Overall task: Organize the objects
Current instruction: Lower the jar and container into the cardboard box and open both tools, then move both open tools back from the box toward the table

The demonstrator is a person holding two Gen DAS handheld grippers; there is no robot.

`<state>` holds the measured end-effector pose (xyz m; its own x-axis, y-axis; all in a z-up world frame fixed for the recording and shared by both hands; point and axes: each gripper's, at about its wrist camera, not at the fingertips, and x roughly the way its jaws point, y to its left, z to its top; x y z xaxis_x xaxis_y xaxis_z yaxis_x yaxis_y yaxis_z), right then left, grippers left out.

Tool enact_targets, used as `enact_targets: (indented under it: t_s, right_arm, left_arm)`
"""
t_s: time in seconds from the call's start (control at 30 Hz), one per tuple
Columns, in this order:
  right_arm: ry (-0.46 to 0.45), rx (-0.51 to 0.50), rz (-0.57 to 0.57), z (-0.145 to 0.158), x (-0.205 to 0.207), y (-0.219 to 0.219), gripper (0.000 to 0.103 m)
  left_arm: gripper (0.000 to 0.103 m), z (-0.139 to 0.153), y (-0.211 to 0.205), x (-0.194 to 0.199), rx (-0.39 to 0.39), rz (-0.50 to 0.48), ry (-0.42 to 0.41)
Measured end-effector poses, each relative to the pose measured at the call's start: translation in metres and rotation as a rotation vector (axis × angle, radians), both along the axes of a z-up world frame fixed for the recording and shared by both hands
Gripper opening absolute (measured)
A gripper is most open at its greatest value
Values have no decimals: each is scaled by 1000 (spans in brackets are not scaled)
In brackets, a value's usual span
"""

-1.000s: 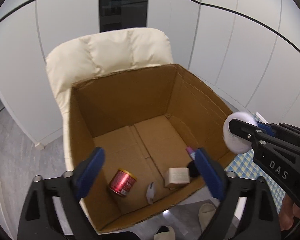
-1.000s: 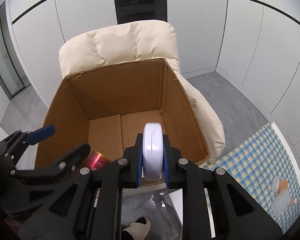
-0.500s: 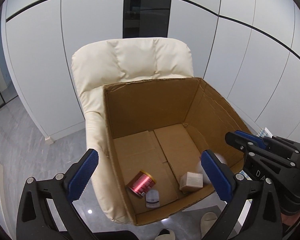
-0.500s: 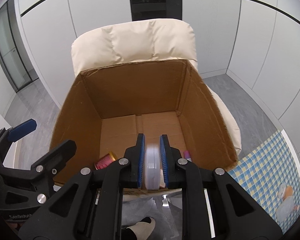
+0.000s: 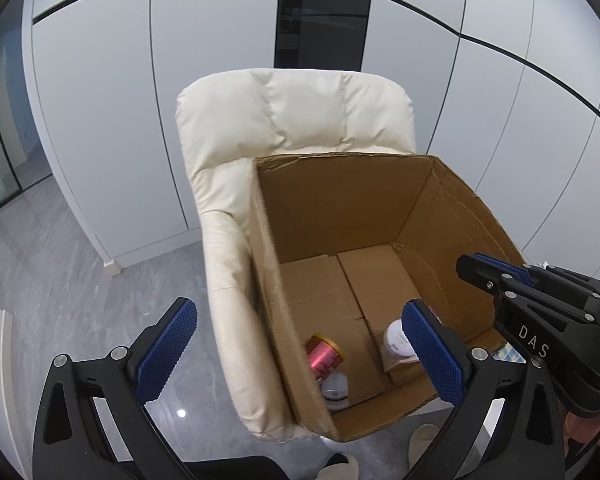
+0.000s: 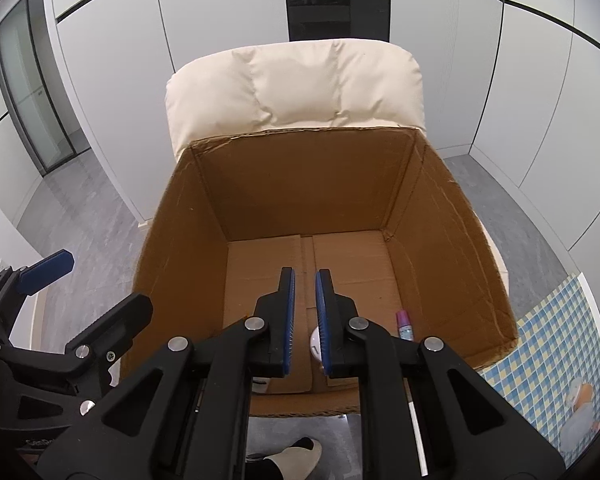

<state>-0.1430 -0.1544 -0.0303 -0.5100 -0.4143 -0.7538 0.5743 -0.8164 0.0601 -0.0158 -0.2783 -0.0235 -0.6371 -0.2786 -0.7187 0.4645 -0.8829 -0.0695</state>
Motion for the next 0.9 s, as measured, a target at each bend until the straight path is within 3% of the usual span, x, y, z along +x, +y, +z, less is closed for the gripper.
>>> enact_targets:
  t_s: [0.33, 0.4, 0.47, 0.6, 0.67, 0.9]
  right_arm:
    - [-16, 8, -7, -5, 0, -3, 13]
    - [-17, 7, -16, -5, -2, -2, 23]
    - [-7, 6, -26, -3, -2, 0, 42]
    - [-3, -5, -33, 0, -3, 3, 55]
    - [-4, -13, -42, 0, -4, 5, 71]
    - [13, -10, -68, 3, -6, 11, 94]
  left_arm:
    - [102, 1, -1, 2, -7, 6, 1]
    - [102, 1, -1, 2, -6, 5, -1]
    - [102, 0, -2, 1, -4, 8, -2]
    - [102, 0, -5, 1, -2, 19, -2]
    - [102, 0, -8, 1, 0, 28, -3]
    - [102, 0, -14, 1, 7, 63, -6]
